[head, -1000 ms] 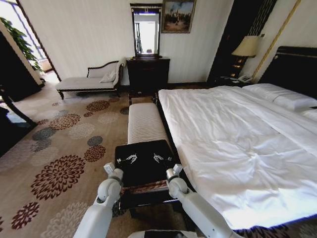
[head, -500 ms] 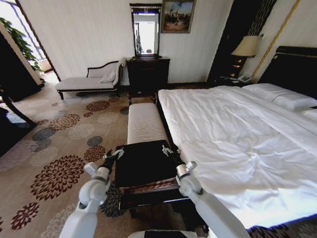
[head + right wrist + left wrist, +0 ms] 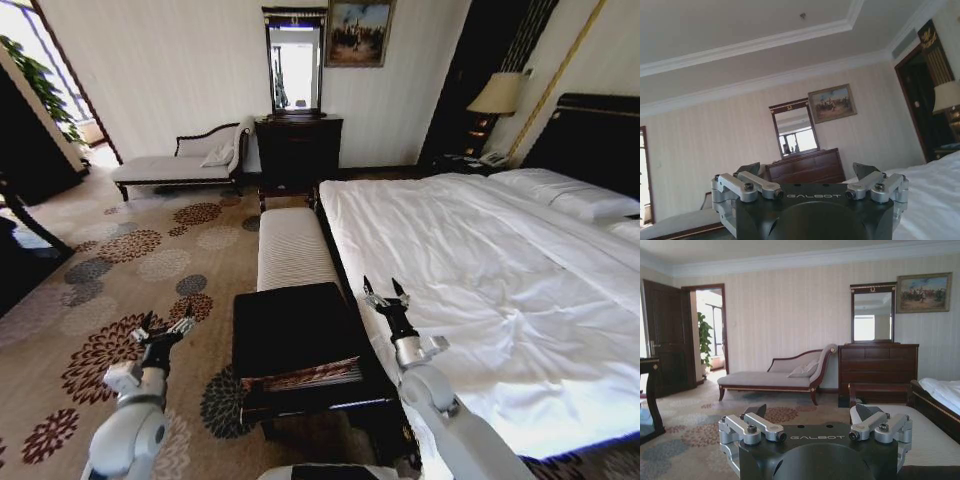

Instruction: Fold the clothes on the bed and place them into the basket.

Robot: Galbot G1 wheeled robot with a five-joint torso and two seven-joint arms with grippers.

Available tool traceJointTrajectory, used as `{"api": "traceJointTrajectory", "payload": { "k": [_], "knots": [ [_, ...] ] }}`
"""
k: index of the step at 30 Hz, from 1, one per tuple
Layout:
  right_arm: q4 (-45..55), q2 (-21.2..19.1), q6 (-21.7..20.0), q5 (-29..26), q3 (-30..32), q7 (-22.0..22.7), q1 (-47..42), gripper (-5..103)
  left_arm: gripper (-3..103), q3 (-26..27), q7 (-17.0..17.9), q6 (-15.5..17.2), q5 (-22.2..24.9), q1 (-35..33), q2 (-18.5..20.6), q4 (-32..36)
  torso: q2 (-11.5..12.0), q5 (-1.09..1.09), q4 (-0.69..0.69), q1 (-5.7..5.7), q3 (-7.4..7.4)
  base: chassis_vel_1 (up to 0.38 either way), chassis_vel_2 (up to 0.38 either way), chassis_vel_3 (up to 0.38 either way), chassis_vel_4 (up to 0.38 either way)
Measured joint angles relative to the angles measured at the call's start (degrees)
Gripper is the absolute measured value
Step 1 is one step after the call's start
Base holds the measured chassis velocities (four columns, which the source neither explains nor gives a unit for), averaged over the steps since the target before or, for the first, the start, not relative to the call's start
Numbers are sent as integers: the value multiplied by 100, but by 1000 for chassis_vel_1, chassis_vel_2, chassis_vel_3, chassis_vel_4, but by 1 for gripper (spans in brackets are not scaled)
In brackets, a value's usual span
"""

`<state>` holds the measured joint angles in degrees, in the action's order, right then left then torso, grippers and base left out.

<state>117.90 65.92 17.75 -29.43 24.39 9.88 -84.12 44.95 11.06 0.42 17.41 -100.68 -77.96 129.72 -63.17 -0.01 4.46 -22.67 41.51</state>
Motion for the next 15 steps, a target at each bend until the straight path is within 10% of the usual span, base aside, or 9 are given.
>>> {"api": "traceJointTrajectory", "payload": {
  "k": [4, 15],
  "knots": [
    [318, 625, 248, 1002, 573, -58, -800, 100, 100, -57, -178, -690, -342, -546, -340, 337, 0, 1, 2, 0, 0, 0, 0, 0, 0],
    [964, 1171, 374, 1574, 1085, 35, -1528, 100, 100, -519, -131, -779, -893, -967, -636, 911, 0, 0, 1, 0, 1, 0, 0, 0, 0]
  ]
}}
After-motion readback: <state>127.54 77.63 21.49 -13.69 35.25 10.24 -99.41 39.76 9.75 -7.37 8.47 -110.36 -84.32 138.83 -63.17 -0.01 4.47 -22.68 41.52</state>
